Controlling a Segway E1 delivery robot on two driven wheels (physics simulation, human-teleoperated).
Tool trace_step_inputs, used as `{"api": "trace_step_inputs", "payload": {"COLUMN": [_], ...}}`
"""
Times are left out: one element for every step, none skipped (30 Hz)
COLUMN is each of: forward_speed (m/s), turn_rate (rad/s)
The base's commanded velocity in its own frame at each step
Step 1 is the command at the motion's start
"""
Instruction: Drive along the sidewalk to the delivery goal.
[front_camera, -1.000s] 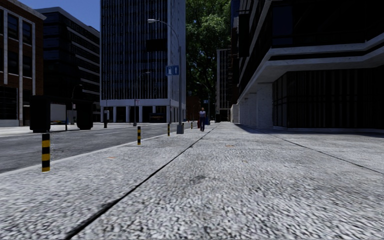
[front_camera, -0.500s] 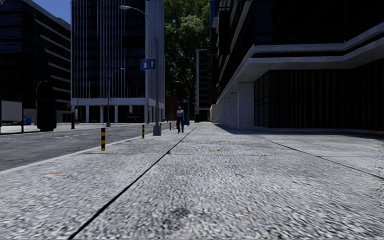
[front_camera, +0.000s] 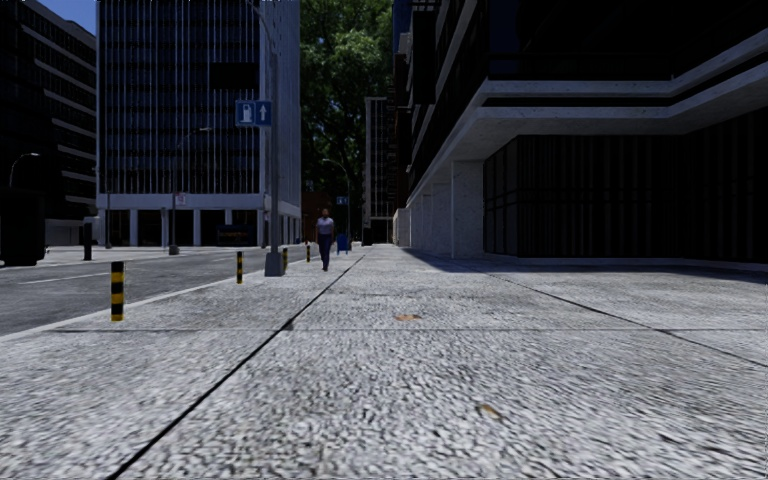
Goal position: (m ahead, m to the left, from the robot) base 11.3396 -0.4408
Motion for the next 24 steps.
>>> {"api": "trace_step_inputs", "payload": {"forward_speed": [2.00, 2.00, 2.00, 2.00, 2.00, 2.00, 2.00, 2.00, 2.00, 2.00, 2.00, 2.00, 2.00, 2.00, 2.00, 2.00, 2.00, 2.00, 2.00, 2.00, 2.00, 2.00, 2.00, 2.00], "turn_rate": [0.00, 0.00, 0.00, 0.00, 0.00, 0.00, 0.00, 0.00, 0.00, 0.00, 0.00, 0.00, 0.00, 0.00, 0.00, 0.00, 0.00, 0.00, 0.00, 0.00, 0.00, 0.00, 0.00, 0.00]}}
